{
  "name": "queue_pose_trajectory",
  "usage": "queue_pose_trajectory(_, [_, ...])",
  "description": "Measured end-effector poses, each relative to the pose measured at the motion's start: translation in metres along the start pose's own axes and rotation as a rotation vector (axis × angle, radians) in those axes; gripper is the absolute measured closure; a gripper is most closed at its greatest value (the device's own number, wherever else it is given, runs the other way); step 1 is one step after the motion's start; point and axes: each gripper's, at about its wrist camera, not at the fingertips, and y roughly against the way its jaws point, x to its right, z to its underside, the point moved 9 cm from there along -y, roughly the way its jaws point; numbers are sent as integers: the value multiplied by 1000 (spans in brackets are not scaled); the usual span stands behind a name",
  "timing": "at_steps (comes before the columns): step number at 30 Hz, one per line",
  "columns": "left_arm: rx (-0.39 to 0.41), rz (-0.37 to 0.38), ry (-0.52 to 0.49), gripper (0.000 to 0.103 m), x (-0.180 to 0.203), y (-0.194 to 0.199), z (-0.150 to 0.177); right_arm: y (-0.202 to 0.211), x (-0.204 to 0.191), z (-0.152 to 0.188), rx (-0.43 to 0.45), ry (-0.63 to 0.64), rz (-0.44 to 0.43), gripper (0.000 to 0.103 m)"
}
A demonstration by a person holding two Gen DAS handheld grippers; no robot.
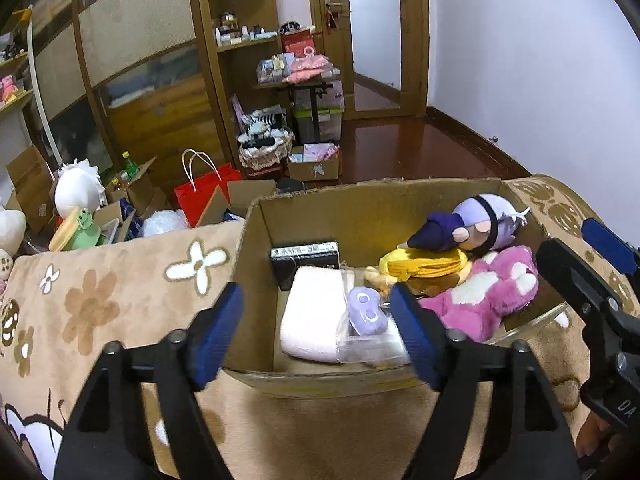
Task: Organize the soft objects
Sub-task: 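Open both grippers to drop the doll and bag into the box, then withdraw both grippers back from the box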
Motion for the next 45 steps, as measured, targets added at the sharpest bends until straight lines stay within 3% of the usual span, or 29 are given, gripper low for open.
queue_pose_trajectory(5, [18,-10,13,15,-3,17,0,13,1,-3,4,9,16,0])
queue_pose_trajectory(15, [46,-18,14,8,-3,62,11,53,2,-14,24,14,32,0])
queue_pose_trajectory(29, [84,-40,5,7,-6,119,29,119,6,-28,86,20,54,0])
queue_pose_trajectory(45, [124,-70,-7,7,-11,155,42,146,22,-11,72,-1,80,0])
